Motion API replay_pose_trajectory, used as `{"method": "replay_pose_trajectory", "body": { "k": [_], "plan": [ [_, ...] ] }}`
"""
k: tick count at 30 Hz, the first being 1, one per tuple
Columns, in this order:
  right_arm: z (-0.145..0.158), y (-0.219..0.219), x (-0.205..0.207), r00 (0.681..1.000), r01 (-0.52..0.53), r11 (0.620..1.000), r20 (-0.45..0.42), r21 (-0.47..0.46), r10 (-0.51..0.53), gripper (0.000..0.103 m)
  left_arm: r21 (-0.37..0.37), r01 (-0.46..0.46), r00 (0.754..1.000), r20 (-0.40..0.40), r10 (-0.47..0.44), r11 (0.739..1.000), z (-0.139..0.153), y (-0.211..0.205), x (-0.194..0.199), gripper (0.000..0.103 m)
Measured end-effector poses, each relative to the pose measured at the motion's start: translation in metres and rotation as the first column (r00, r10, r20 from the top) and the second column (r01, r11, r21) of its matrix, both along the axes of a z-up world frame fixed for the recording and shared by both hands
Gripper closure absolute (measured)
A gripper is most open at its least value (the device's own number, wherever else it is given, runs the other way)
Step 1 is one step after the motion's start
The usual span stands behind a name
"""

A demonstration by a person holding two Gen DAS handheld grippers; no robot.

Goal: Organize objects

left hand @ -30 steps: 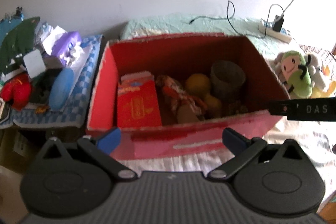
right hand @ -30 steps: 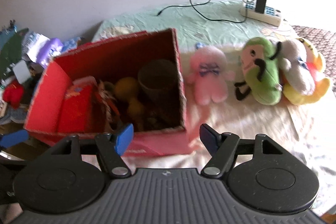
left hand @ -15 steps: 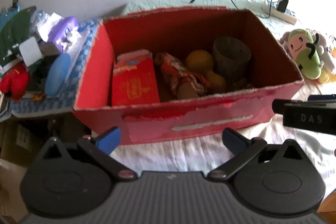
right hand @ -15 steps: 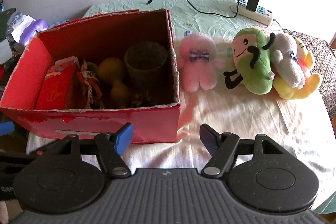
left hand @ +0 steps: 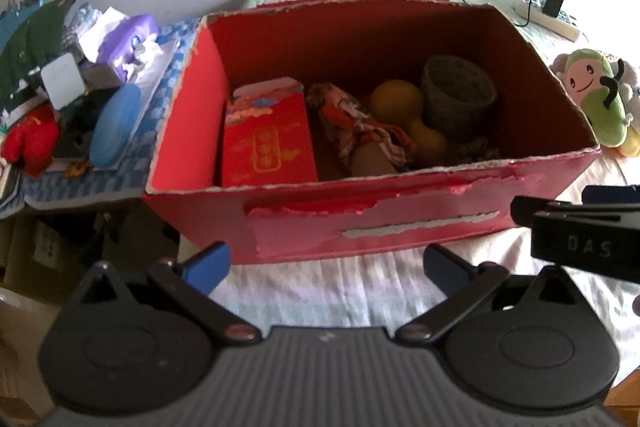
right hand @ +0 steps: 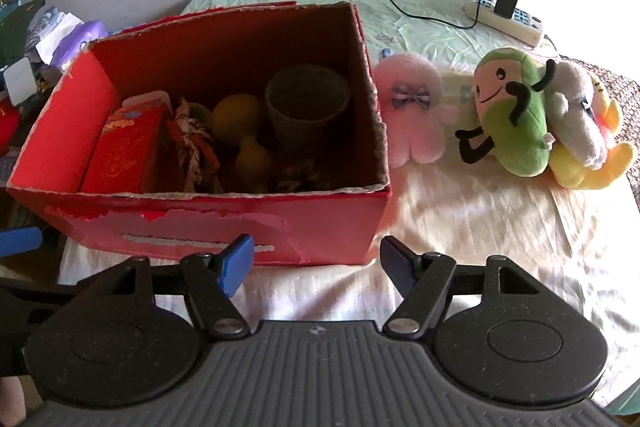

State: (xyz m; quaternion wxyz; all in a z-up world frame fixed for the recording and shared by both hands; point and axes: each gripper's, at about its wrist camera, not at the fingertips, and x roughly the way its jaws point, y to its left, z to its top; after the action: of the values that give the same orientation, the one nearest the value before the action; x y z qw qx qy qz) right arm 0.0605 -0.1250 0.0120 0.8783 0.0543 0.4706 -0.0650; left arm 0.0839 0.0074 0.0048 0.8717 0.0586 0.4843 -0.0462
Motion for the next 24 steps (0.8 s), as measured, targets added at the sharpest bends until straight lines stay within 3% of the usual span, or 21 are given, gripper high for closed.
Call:
{"method": "replay_pose_trajectory", "body": {
  "k": [18, 24],
  "plan": [
    [0.005, -0.005, -0.008, 0.999, 0.006, 1.000, 0.040, 0.023, -0.007, 0.031, 0.032, -0.080, 0.997, -0.017, 0.081, 0.996, 0.002, 0.013, 0.000, 0.001],
    [-0.005, -0.007, -0.009, 1.000, 0.013, 0.998, -0.004, 0.060, -0.012, 0.030, 0.047, -0.077, 0.994, -0.080, 0.081, 0.996, -0.011, 0.013, -0.001, 0.001]
  ]
}}
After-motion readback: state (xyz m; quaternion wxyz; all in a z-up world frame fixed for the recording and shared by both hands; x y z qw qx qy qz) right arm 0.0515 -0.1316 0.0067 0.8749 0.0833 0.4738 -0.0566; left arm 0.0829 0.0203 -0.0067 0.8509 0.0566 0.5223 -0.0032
